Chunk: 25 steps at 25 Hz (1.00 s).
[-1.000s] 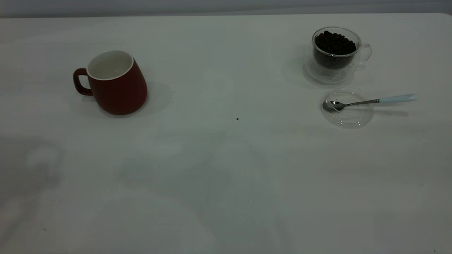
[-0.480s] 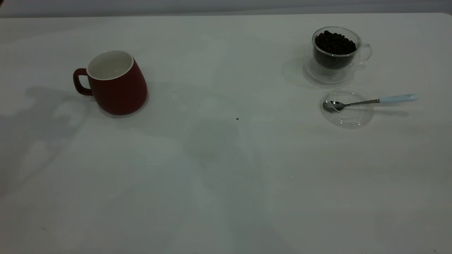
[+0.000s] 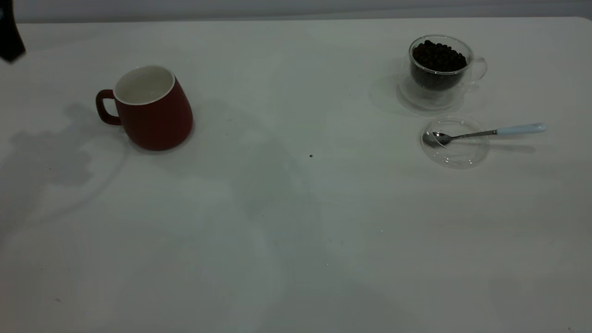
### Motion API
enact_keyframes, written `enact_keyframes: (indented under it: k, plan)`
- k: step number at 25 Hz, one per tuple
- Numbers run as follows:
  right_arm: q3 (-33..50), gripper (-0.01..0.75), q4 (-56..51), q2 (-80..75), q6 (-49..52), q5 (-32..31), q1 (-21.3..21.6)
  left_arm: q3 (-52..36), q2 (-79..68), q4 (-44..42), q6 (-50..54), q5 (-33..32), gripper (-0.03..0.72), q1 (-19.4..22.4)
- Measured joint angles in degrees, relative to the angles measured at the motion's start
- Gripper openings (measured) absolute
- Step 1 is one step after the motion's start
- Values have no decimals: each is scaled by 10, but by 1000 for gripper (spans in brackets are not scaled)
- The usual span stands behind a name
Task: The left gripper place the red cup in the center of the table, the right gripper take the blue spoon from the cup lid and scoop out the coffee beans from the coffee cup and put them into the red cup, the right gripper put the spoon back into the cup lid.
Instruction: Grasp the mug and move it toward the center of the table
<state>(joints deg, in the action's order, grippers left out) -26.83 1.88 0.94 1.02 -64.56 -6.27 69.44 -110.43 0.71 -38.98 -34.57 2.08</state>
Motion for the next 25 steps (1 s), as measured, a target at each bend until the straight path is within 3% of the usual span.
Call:
enact_keyframes:
  k: [5,11,18,25]
  plan:
    - [0,550,0,0,0,0,0,3,-50,-24,-121,15,587,-7]
    - [0,550,0,0,0,0,0,38,-129,-32,-150,66,587,-22]
    - [0,550,0,0,0,0,0,175,-225,-33,-206,5,587,-62]
    - [0,550,0,0,0,0,0,219,-264,-36,-253,-26,587,-86]
